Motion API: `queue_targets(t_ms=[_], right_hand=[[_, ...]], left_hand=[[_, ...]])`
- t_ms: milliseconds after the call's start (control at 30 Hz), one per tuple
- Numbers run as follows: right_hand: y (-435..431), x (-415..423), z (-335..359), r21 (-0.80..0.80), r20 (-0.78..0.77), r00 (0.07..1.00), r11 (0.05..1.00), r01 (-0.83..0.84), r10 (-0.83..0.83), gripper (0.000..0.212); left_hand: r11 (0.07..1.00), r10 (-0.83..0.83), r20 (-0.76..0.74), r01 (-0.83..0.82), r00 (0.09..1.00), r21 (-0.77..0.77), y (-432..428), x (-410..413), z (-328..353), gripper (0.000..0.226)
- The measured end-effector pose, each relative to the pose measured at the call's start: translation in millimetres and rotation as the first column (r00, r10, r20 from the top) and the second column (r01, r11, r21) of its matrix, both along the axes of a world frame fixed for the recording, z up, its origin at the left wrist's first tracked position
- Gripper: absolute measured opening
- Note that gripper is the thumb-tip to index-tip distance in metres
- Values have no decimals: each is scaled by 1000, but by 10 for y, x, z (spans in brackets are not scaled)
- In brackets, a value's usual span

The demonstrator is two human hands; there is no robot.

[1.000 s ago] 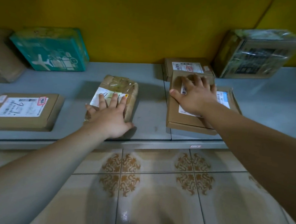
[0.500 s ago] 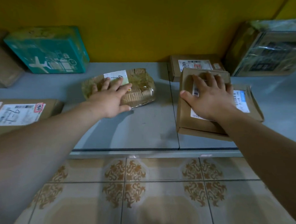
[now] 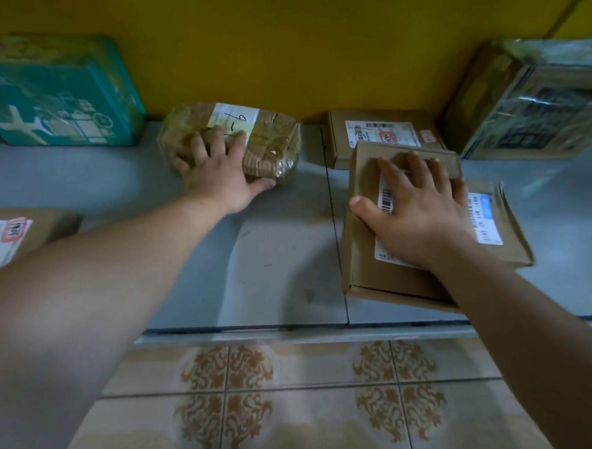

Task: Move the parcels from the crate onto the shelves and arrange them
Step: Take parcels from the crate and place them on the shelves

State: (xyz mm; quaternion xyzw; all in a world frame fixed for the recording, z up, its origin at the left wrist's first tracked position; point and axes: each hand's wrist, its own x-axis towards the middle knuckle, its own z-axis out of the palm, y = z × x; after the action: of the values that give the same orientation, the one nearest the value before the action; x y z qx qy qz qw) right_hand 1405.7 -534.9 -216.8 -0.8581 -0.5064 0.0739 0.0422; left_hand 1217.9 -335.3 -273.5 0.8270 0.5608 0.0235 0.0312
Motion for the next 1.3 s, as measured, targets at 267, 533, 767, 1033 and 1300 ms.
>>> queue_targets(t_ms=[267, 533, 767, 1033, 1300], right_hand=[[-12, -12, -19, 15, 13, 1000, 1000, 0, 0, 82], [-15, -30, -7, -1, 15, 1000, 1000, 0, 0, 84], [-19, -52, 28, 3, -9, 1000, 1000, 14, -14, 84], [-88, -18, 202, 152, -139, 990, 988, 30, -9, 54], [-587, 191, 302, 102, -410, 799, 848, 520, -440, 63]], left_hand=[[992, 120, 18, -120, 993, -30, 307, 354, -8, 92], [976, 149, 39, -141, 988, -164, 520, 414, 99, 91], [991, -3, 90, 15, 996, -132, 166, 147, 103, 95], [854, 71, 600, 262, 797, -450, -1006, 253, 117, 65], [628, 225, 761, 507, 609, -591, -1802, 363, 355, 44]])
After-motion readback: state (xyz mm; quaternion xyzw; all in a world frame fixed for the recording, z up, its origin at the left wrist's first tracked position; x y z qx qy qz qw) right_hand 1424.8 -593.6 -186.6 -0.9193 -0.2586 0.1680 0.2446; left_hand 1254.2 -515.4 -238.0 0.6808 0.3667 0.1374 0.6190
